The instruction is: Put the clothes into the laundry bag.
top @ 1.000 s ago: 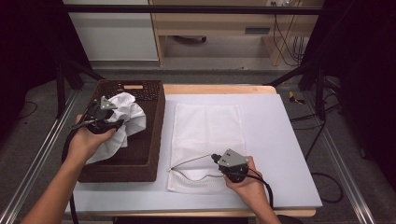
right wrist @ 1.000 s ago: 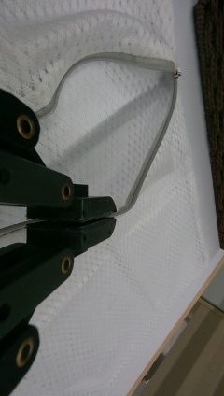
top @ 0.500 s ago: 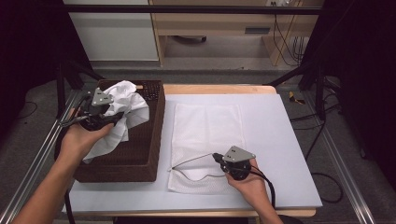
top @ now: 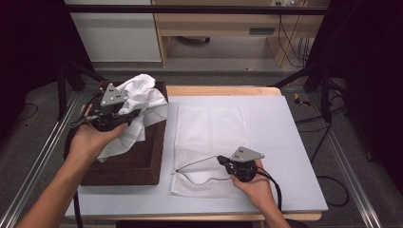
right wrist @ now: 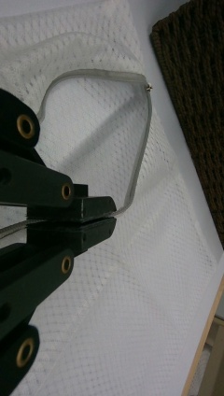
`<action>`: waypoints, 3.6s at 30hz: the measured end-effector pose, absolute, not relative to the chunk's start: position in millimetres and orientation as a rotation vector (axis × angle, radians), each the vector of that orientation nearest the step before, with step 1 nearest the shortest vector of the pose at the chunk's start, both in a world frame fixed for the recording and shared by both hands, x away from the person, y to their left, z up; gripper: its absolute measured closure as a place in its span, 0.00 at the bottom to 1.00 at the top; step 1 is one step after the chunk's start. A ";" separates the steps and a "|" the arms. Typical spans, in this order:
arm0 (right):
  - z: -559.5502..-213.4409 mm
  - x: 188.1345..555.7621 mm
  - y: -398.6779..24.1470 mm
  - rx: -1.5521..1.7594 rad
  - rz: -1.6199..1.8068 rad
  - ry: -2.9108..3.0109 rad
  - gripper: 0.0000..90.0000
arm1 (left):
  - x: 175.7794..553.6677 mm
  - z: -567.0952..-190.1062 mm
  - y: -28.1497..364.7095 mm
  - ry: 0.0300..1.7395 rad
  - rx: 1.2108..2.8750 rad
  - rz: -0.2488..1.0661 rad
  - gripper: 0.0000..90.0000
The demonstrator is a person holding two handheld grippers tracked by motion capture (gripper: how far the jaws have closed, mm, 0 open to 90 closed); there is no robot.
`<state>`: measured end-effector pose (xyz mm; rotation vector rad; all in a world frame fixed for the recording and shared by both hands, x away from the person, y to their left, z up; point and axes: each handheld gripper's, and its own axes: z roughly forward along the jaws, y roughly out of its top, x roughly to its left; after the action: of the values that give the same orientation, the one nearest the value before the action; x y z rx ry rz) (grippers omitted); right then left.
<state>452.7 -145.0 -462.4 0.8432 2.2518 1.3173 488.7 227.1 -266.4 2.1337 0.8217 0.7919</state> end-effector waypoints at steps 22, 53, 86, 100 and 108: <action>-465.4 483.3 -141.1 0.946 1.412 2.298 0.99 | 446.1 -262.8 144.4 0.624 2.133 0.653 0.73; -462.9 480.8 -161.1 1.030 1.564 2.246 0.99 | 399.3 -297.1 102.8 0.581 2.115 0.407 0.73; -459.3 482.6 -169.5 1.056 1.612 2.198 0.99 | 406.6 -333.9 97.5 0.617 2.131 0.382 0.73; -458.5 483.8 -171.2 1.060 1.607 2.183 0.99 | 397.7 -346.2 97.3 0.602 2.138 0.342 0.73; -457.0 483.6 -173.0 1.065 1.608 2.160 0.99 | 406.5 -367.6 101.6 0.650 2.169 0.332 0.73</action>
<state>483.6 -173.0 -457.0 1.0648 2.1596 1.6082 406.5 101.6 -367.6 2.1686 0.6500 0.3316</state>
